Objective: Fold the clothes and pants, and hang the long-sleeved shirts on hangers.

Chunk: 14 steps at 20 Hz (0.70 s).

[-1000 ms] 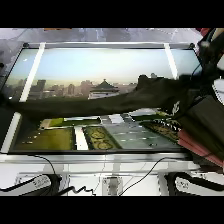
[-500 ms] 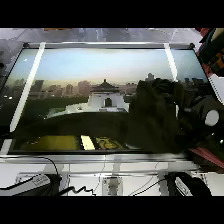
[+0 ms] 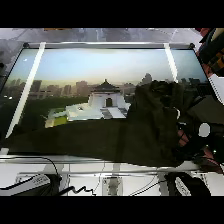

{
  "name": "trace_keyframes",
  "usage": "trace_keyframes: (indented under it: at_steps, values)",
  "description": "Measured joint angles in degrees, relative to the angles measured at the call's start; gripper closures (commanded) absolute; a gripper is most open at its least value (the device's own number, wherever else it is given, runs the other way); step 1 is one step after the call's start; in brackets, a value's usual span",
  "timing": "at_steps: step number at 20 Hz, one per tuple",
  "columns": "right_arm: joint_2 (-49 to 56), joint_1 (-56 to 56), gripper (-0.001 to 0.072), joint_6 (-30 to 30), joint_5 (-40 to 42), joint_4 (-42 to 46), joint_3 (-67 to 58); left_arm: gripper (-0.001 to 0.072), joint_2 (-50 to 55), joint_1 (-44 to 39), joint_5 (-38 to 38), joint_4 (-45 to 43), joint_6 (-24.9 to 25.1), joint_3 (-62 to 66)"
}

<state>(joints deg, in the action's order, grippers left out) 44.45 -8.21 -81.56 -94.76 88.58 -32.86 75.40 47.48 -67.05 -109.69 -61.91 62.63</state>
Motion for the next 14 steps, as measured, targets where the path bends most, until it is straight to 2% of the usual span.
trace_keyframes:
  at_steps: [3,4,5,6,7,12,14]
  values:
    - [-0.1,0.0,0.0680,0.0,2.2,0.0,0.2,0.0685,0.9,0.1,0.7,-3.3,-2.9,-0.1]
    - [-0.1,0.0,0.0659,-0.1,2.9,0.0,0.3,0.0668,1.4,0.2,0.6,-3.9,-3.4,-0.1]
    - [-0.1,0.0,0.0519,-0.2,3.4,0.0,0.3,0.0479,1.9,0.2,0.5,-4.2,-3.8,-0.1]
    - [-0.1,0.0,0.0288,-0.2,3.7,0.2,0.3,0.0188,2.4,0.2,0.3,-4.7,-4.1,-0.1]
    - [-0.1,0.0,0.0153,-0.3,4.0,0.4,0.2,0.0047,2.8,0.1,0.0,-5.0,-4.3,-0.1]
    - [-0.1,0.0,0.0150,-1.5,5.2,-0.9,-4.2,0.0051,3.5,-0.3,-1.7,-5.2,-6.1,0.2]
    - [0.2,0.0,0.0150,-2.8,10.3,-1.9,-7.9,0.0052,3.6,-1.6,-1.7,-5.3,-7.4,0.9]
